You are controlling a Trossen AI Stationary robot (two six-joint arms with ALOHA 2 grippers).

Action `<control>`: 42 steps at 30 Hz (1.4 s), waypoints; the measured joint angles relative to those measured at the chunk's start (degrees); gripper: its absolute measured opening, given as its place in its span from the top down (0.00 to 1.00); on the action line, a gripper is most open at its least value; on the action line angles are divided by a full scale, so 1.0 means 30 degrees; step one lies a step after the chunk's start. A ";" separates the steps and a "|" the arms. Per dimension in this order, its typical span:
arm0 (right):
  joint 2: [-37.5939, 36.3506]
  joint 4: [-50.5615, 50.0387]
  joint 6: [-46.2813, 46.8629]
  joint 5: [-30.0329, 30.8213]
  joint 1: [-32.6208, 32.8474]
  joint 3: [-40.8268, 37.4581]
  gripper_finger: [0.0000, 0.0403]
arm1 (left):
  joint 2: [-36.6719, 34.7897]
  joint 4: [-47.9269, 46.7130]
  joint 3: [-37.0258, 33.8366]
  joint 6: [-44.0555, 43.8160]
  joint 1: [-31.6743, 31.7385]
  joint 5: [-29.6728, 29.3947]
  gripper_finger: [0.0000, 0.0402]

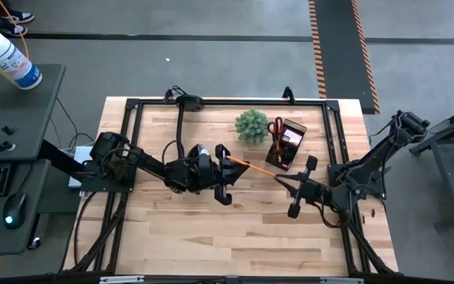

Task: Pick and place office supplies into organizer
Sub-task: Put the orange pencil into the desk organizer

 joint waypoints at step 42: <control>0.0036 -1.3371 1.4237 0.4917 0.7033 0.0000 0.70 | 0.5169 -1.3613 0.9223 0.4794 0.4463 -0.1772 0.99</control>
